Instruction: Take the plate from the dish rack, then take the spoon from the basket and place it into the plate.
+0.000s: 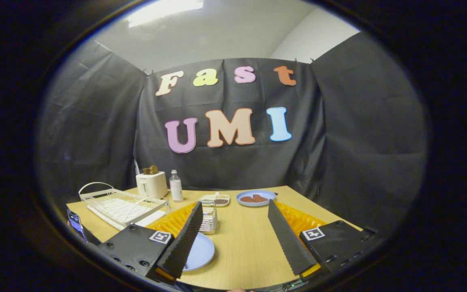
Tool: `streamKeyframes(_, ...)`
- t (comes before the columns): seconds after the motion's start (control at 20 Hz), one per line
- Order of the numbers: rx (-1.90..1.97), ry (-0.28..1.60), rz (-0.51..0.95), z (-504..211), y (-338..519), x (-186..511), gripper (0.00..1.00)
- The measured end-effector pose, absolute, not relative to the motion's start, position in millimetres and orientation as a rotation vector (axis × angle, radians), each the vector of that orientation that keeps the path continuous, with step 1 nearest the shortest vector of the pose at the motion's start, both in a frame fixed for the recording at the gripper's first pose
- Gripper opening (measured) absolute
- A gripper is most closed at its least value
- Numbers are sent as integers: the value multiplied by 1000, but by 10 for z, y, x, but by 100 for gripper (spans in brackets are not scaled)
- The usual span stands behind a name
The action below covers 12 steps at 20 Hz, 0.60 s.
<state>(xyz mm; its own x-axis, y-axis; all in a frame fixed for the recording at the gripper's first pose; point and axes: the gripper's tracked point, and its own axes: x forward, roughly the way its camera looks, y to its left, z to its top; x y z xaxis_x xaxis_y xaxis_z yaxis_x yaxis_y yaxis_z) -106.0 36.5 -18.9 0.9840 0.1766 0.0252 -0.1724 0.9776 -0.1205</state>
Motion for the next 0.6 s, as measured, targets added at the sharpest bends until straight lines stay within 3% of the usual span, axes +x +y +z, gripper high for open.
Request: streamKeyframes(0.6, -96, -74, 186, 62, 452, -1323, 100)
